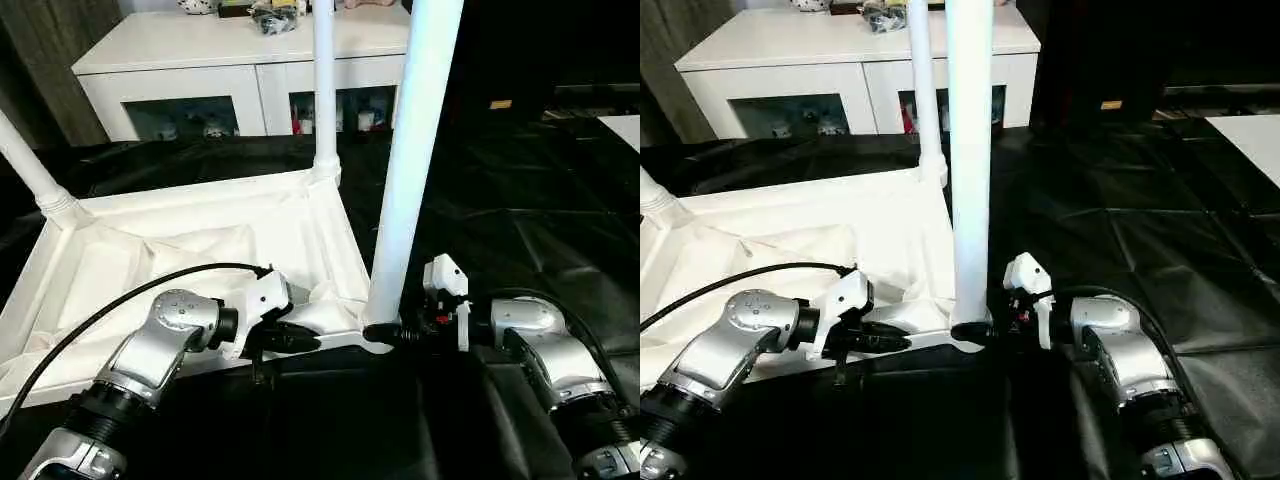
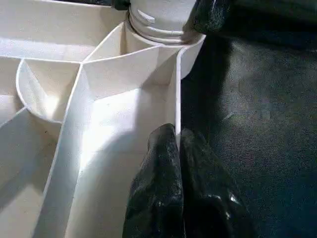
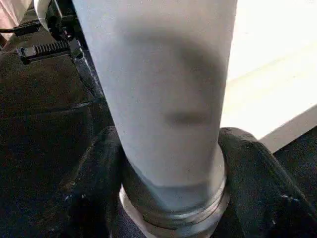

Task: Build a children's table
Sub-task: Rotate leg to tighten

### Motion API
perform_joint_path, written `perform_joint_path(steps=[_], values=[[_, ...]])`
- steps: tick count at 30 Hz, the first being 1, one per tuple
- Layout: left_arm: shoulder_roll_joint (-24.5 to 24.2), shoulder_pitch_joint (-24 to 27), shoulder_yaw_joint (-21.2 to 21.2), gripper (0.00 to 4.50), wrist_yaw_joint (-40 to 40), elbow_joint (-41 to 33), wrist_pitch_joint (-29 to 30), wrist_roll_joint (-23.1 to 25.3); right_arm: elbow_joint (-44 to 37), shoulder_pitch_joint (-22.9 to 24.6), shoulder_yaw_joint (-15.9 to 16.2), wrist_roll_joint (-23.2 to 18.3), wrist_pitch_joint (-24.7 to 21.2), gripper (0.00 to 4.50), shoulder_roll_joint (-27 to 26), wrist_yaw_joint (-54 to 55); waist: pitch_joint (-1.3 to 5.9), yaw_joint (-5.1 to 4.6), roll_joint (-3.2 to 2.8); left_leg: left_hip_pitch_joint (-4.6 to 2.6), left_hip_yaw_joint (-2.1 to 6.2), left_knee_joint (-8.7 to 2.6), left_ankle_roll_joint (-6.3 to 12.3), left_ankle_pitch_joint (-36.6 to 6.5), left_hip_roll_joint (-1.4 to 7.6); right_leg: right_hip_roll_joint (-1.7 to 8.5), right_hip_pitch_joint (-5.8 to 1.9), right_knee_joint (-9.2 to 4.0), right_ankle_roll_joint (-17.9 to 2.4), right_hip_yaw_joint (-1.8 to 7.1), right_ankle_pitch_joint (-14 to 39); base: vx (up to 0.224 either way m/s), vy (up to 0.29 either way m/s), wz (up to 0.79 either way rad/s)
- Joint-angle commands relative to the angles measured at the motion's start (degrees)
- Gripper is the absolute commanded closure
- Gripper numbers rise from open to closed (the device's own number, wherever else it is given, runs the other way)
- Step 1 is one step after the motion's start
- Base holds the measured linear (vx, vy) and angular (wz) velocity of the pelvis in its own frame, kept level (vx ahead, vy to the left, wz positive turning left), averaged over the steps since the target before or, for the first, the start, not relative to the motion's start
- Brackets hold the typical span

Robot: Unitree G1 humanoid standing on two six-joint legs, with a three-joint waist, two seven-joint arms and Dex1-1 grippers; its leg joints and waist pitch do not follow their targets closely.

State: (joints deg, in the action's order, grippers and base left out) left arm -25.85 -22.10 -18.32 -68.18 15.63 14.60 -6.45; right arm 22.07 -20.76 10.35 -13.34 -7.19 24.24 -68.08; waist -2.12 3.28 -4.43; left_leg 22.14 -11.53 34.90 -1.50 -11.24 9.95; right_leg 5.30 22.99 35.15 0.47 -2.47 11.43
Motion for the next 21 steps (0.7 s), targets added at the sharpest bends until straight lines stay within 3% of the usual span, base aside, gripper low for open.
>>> perform_joint_path(steps=[1, 6, 7, 10, 12, 15, 16, 18, 19, 20, 21], values=[[-0.1, 0.0, -0.3, 4.50, -0.3, -0.5, -0.4, -0.1, -1.7, 0.5, 1.5, -0.2, 0.0, 1.93, -0.5, -1.7, 3.69, 0.09, 0.66, -1.17, 1.41, -3.85, 5.50, -7.8, 3.07, 2.78, -2.63, -3.15, -17.2, 1.61, 1.5, 0.000, 0.000, 0.00], [0.2, 0.2, -0.2, 4.50, 0.8, -0.3, -0.5, 0.3, -1.0, 0.4, 1.3, 0.6, 0.4, 1.93, -0.9, -0.1, 3.67, 0.10, 0.73, -1.15, 1.42, -3.85, 5.55, -7.8, 3.07, 2.78, -2.61, -3.14, -17.1, 1.61, 1.7, 0.000, 0.000, 0.00], [1.3, -0.8, 0.2, 4.50, 4.2, 1.5, -0.8, 1.8, 1.6, -0.7, 0.8, 3.0, 1.5, 1.93, -2.5, 5.6, 3.67, 0.09, 0.81, -1.16, 1.40, -3.84, 5.51, -7.8, 3.08, 2.78, -2.60, -3.17, -17.1, 1.63, 1.8, 0.000, 0.000, 0.00], [3.0, -2.4, 0.8, 4.50, 9.1, 4.5, -1.3, 3.7, 4.5, -1.7, 0.1, 5.7, 3.1, 1.94, -4.7, 12.7, 3.34, -0.41, 0.84, -1.28, 1.49, -4.18, 3.52, -10.8, 2.91, 2.92, -2.48, -3.79, -16.1, 1.72, 6.9, 0.000, 0.000, 0.00], [5.1, -4.2, 1.4, 4.50, 14.1, 7.7, -0.8, 5.2, 6.3, -1.9, -0.9, 6.3, 1.8, 1.94, -7.4, 18.7, 3.11, -0.73, 0.90, -1.65, 1.60, -4.53, 1.40, -13.5, 2.84, 2.97, -2.26, -4.46, -14.7, 1.80, 12.3, 0.000, 0.000, 0.00], [8.3, -6.7, 2.1, 4.50, 20.5, 10.9, 1.6, 6.3, 7.3, -1.7, -2.3, 6.5, 0.1, 1.94, -11.6, 26.6, 2.91, -1.12, 0.87, -1.66, 1.84, -5.01, -0.06, -16.6, 2.84, 2.89, -2.05, -4.85, -12.6, 1.82, 16.7, 0.000, 0.000, 0.00], [8.3, -6.7, 2.1, 4.50, 20.5, 10.9, 1.6, 6.3, 7.3, -1.7, -2.3, 6.5, 0.1, 1.94, -11.6, 26.6, 2.92, -1.22, 0.81, -1.74, 1.84, -5.10, -0.31, -17.1, 2.91, 2.90, -1.99, -4.91, -12.4, 1.86, 17.0, 0.000, 0.000, 0.00], [12.5, -9.8, 3.6, 4.50, 27.7, 14.7, 3.5, 6.8, 10.3, -2.6, -4.3, 7.6, -0.6, 1.94, -15.9, 37.1, 2.80, -1.36, 0.58, -1.97, 1.85, -5.14, -1.23, -18.7, 2.73, 3.00, -1.52, -5.24, -12.0, 1.95, 18.7, 0.000, 0.000, 0.00], [13.2, -10.3, 3.9, 4.50, 28.8, 15.4, 3.9, 6.9, 10.9, -2.8, -4.7, 7.8, -0.8, 1.94, -16.7, 38.9, 2.76, -1.54, 0.75, -1.91, 1.87, -5.19, -1.47, -19.2, 2.63, 2.90, -1.58, -5.37, -11.7, 1.88, 19.6, 0.000, 0.000, 0.00], [14.5, -11.3, 4.3, 4.50, 31.0, 16.7, 4.2, 7.2, 12.3, -3.5, -5.9, 7.7, -1.1, 1.94, -18.2, 42.4, 2.84, -1.53, 0.49, -1.89, 2.11, -5.30, -1.82, -19.8, 2.61, 3.00, -1.74, -5.38, -11.0, 1.79, 20.5, 0.000, 0.000, 0.00], [14.5, -11.3, 4.3, 4.50, 31.0, 16.7, 4.2, 7.2, 12.3, -3.5, -5.9, 7.7, -1.1, 1.94, -18.2, 42.4, 2.76, -1.52, 0.59, -2.04, 2.05, -5.29, -1.86, -20.4, 2.64, 3.03, -1.45, -5.68, -10.8, 1.88, 20.5, 0.000, 0.000, 0.00]])
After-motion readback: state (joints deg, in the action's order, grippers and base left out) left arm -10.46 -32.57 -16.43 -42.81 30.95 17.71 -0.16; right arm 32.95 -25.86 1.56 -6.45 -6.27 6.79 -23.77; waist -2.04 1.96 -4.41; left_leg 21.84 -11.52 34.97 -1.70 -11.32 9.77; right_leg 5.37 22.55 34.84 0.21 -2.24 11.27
